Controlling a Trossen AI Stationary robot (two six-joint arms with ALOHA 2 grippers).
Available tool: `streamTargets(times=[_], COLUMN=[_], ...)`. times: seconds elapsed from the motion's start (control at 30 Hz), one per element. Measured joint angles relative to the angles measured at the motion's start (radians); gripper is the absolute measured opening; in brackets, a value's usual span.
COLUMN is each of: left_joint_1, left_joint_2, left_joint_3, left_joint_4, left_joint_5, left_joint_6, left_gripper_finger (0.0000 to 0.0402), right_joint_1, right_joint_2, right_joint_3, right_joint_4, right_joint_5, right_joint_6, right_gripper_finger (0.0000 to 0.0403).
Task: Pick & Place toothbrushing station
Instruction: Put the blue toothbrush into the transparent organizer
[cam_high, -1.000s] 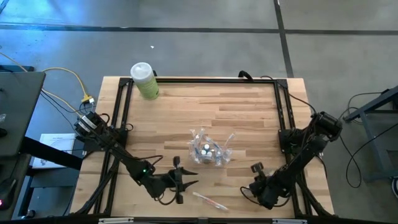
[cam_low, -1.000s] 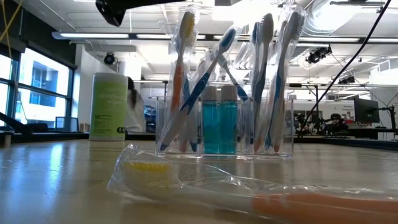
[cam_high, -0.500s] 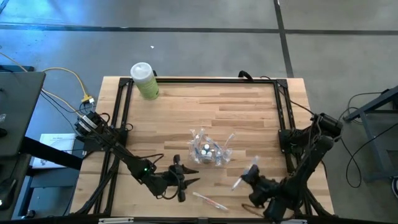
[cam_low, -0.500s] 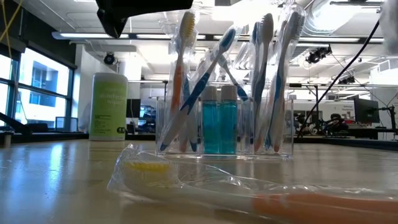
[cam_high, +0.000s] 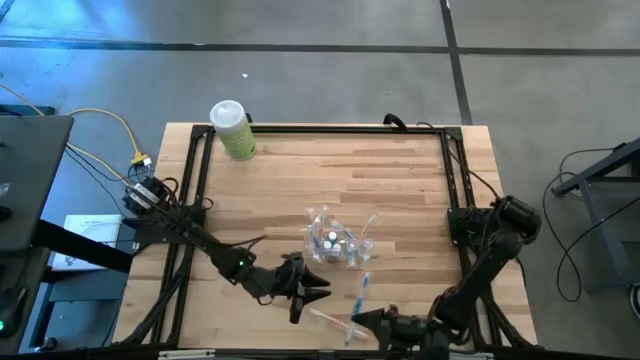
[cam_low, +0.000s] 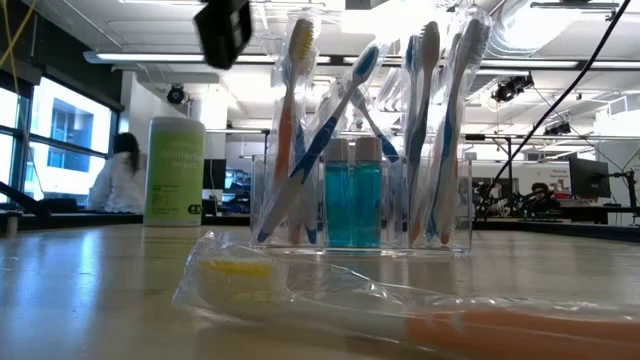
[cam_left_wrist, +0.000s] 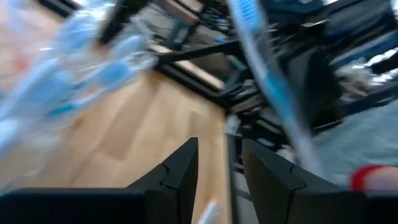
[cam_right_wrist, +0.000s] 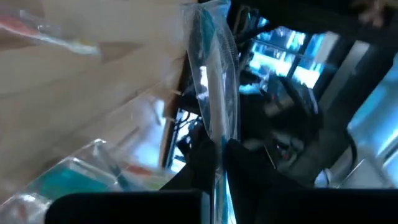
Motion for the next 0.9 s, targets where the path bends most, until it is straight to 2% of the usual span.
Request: streamTargets(times=[0.13,0.2,0.53,0.7,0.9], left_joint_1=[0.032,0.043,0.086,0.096,0.096], left_joint_2=[0.000,0.000,-0.001,-0.001,-0.001], left_joint_3=[0.000,0.000,0.000,0.000,0.000], left_joint_4=[0.069,0.093,0.137,0.157,0.155], left_joint_5=[0.144,0.172,0.177,0.231,0.234], left_joint_6=[0.000,0.000,-0.008,-0.012,-0.016], left_gripper_finger=[0.0121,0.0121,0.0121,0.0121,0.0121], right_joint_1=[-0.028,-0.042,-0.090,-0.107,-0.116], right_joint_2=[0.017,0.017,0.016,0.015,0.015], right_joint_3=[0.000,0.000,0.000,0.000,0.000], right_joint_4=[0.025,0.027,0.024,0.024,0.043], right_joint_5=[-0.063,-0.081,-0.196,-0.199,-0.200], right_joint_6=[-0.043,-0.034,-0.048,-0.050,-0.106], right_gripper_finger=[0.0015,0.0015,0.0015,0.0016,0.0016])
